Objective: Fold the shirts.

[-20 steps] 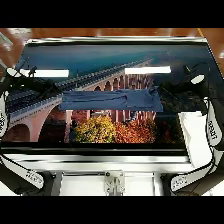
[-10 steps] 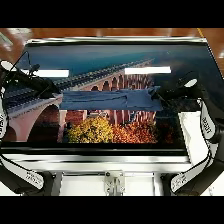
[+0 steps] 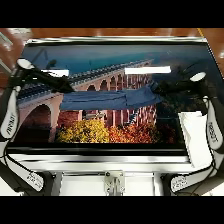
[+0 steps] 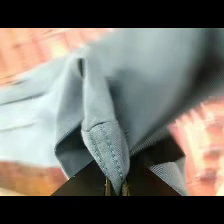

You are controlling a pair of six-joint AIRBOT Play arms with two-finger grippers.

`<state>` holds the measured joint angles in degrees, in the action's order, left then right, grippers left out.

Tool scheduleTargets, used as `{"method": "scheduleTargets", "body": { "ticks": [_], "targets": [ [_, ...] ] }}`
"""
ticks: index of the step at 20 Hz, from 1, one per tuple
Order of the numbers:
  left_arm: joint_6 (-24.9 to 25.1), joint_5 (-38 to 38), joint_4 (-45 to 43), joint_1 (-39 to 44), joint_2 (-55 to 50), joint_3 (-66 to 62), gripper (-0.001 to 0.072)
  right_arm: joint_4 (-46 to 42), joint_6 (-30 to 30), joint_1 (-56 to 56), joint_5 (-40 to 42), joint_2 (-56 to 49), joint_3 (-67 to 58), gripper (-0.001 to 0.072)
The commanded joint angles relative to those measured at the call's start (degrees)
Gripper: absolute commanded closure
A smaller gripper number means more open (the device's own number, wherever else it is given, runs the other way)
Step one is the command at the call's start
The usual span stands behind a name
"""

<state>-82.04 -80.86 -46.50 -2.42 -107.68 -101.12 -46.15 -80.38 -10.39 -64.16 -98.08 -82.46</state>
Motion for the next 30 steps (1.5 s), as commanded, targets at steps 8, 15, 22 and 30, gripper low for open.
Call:
{"method": "scheduleTargets", "body": {
  "ticks": [8,15,22,30],
  "targets": [
    [4.39,22.45,15.15,29.83,-9.01,-0.04,0.0662,-2.23,-4.66,1.25,-12.55,22.47,-0.04,0.065],
    [-0.31,32.74,18.64,40.39,-12.96,-0.07,0.0665,-1.86,-6.38,6.43,-14.05,27.61,-0.04,0.065],
    [-8.94,27.47,-5.29,24.87,-1.49,-0.04,0.0667,-2.73,-6.67,16.24,-4.55,25.03,-0.04,0.065],
    [-12.11,18.32,-19.12,-4.31,26.8,-0.04,0.0665,14.25,-6.29,39.65,25.57,1.31,-0.04,0.0443]
  ]
}}
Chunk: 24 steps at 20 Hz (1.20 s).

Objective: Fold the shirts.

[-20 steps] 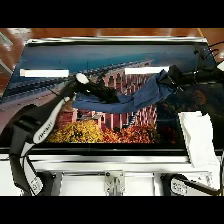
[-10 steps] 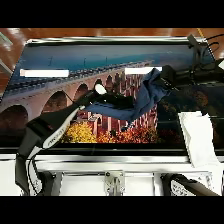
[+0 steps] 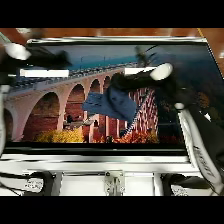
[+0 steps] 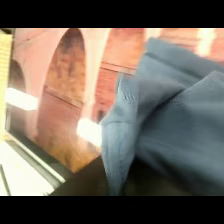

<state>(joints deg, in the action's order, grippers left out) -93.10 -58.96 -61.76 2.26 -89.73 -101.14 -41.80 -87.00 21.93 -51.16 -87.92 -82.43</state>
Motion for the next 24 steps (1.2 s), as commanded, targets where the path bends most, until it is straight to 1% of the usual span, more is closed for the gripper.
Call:
{"method": "scheduleTargets", "body": {
  "ticks": [1,2,3,5,7,9,12,13,14,15,16,18,19,20,23,24],
  "targets": [
    [-0.07,-5.07,-3.87,-11.13,11.5,-0.02,0.0665,15.37,1.27,8.66,14.38,-12.13,-0.07,0.0197],
    [1.42,-6.69,-3.87,-12.57,13.53,-0.02,0.0664,20.09,2.93,9.25,14.49,-14.8,-0.07,0.0126],
    [2.91,-8.79,-3.87,-13.55,15.28,-0.02,0.0664,22.6,4.39,9.01,13.07,-16.63,-0.07,0.0126],
    [5.7,-12.09,-3.87,-14.08,17.33,0.0,0.0664,20.5,5.16,6.34,7.37,-16.83,-0.07,0.0126],
    [6.49,-13.2,-3.82,-13.73,17.66,0.02,0.0664,15.32,5.16,1.49,0.92,-14.6,-0.07,0.0126],
    [6.54,-12.55,-3.85,-13.2,17.4,0.7,0.0664,6.19,4.17,-4.68,-7.02,-10.97,-0.07,0.0126],
    [6.54,-11.93,-3.82,-12.46,17.16,2.36,0.0664,-17.97,-3.61,-14.25,-21.77,-6.03,-0.04,0.0125],
    [6.51,-11.56,-3.82,-12.07,17.16,3.04,0.0664,-23.69,-5.4,-16.55,-25.42,-5.57,0.24,0.0074],
    [6.51,-11.28,-3.8,-11.67,17.16,3.61,0.0664,-25.18,-5.62,-18.32,-26.49,-5.62,1.55,0.0028],
    [6.51,-10.84,-3.82,-11.06,17.16,4.22,0.0664,-23.61,-5.44,-19.26,-25.0,-5.88,3.63,0.0028],
    [6.49,-10.49,-3.76,-10.47,17.16,4.68,0.0664,-20.81,-5.01,-19.5,-21.79,-6.4,6.23,0.0028],
    [6.47,-10.49,-3.78,-9.18,17.14,4.85,0.0664,-13.42,-3.85,-18.32,-14.88,-8.5,10.38,0.0028],
    [6.47,-10.51,-3.78,-8.55,17.16,4.85,0.0664,-9.77,-2.34,-17.14,-12.46,-10.16,11.52,0.0028],
    [6.47,-10.49,-3.78,-8.02,17.16,4.85,0.0664,-7.69,-1.33,-15.91,-11.04,-11.96,11.74,0.0028],
    [6.43,-10.51,-3.74,-7.21,17.16,4.85,0.0664,-2.6,-0.76,-12.72,-5.49,-15.89,11.74,0.003],
    [6.27,-10.51,-3.63,-7.21,17.16,4.85,0.0664,-0.85,0.04,-12.26,-3.17,-16.2,11.74,0.0167]
  ]
}}
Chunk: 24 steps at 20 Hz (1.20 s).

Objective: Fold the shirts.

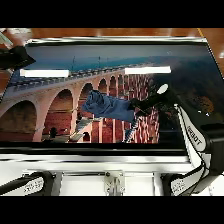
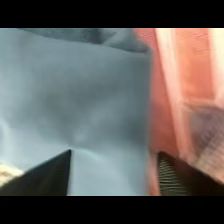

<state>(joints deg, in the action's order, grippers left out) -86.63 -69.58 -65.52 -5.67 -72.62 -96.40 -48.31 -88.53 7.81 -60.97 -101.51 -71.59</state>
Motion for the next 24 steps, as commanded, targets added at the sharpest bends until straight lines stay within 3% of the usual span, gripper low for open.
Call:
{"method": "scheduleTargets", "body": {
  "ticks": [1,2,3,7,14,19,24],
  "targets": [
    [-0.2,0.11,0.13,0.7,0.07,0.09,0.0664,6.88,3.02,1.97,8.26,-2.38,0.66,0.0528],
    [-0.2,0.11,0.15,0.7,0.07,0.09,0.0664,7.32,3.1,1.36,8.72,-1.66,-0.07,0.0634],
    [-0.2,0.11,1.01,0.72,0.07,0.09,0.0664,7.54,4.2,0.11,8.61,-0.28,-1.22,0.065],
    [-0.15,1.66,4.28,1.64,0.07,0.09,0.0664,6.99,8.35,-9.31,-1.42,10.01,-8.46,0.0651],
    [-0.15,2.89,6.25,5.68,0.24,0.09,0.0664,-2.71,0.63,-35.71,-19.58,28.28,-12.68,0.065],
    [0.02,2.91,7.32,9.53,0.61,0.09,0.0664,-16.15,0.79,-49.46,-23.76,31.76,-12.66,0.065],
    [0.02,2.67,7.3,11.8,0.61,0.09,0.0663,-32.0,0.48,-55.67,-23.1,31.67,-12.66,0.065]
  ]
}}
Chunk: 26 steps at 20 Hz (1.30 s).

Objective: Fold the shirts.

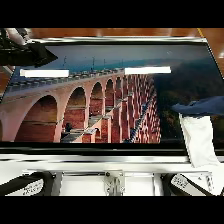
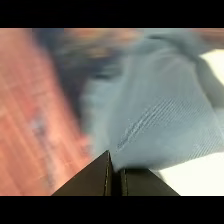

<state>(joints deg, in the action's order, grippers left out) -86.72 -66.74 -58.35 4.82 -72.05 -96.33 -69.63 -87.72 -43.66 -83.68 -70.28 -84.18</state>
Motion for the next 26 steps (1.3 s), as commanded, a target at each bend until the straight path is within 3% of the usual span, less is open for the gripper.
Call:
{"method": "scheduleTargets", "body": {
  "ticks": [1,5,10,13,14,16,17,19,20,22,24,26],
  "targets": [
    [0.11,-0.72,0.15,1.46,0.04,0.02,0.0664,-13.07,-1.75,-5.44,-0.09,0.44,-0.02,0.065],
    [0.13,-2.99,0.13,2.08,0.04,0.02,0.0664,-13.27,-3.63,-10.45,-1.49,0.46,5.25,0.065],
    [0.13,-2.97,0.11,2.16,0.04,0.02,0.0663,-16.44,-4.33,-10.82,-5.31,5.55,27.02,0.065],
    [0.13,-2.93,0.11,2.27,0.04,0.02,0.0664,-19.3,-7.85,-10.82,-2.4,10.73,36.98,0.065],
    [0.13,-2.93,0.13,2.36,0.02,0.02,0.0664,-19.69,-9.18,-10.82,-0.7,11.93,39.45,0.0603],
    [0.15,-2.95,0.11,2.56,0.04,0.02,0.0663,-19.67,-8.0,-10.82,1.33,13.4,41.4,0.0114],
    [0.17,-2.95,0.11,2.58,-0.02,0.02,0.0664,-20.2,-6.45,-10.82,0.92,14.08,40.85,0.0079],
    [2.14,-2.95,0.09,2.58,-0.15,0.02,0.0664,-22.69,-6.38,-10.82,0.28,16.28,36.7,0.0082],
    [3.48,-2.93,0.07,2.58,-0.31,0.02,0.0663,-19.63,-6.16,-10.78,1.73,17.55,33.24,0.0087],
    [4.94,-2.95,-3.37,3.56,-0.7,0.04,0.0665,-4.09,-1.01,-8.7,8.57,21.18,26.1,0.0205],
    [3.28,-3.1,-16.63,8.0,-1.55,0.04,0.0665,7.17,4.09,-0.83,19.74,24.33,22.34,0.0217],
    [-0.9,-6.16,-31.63,13.79,-4.26,0.04,0.0665,11.32,9.81,11.43,22.67,23.74,21.51,0.0217]
  ]
}}
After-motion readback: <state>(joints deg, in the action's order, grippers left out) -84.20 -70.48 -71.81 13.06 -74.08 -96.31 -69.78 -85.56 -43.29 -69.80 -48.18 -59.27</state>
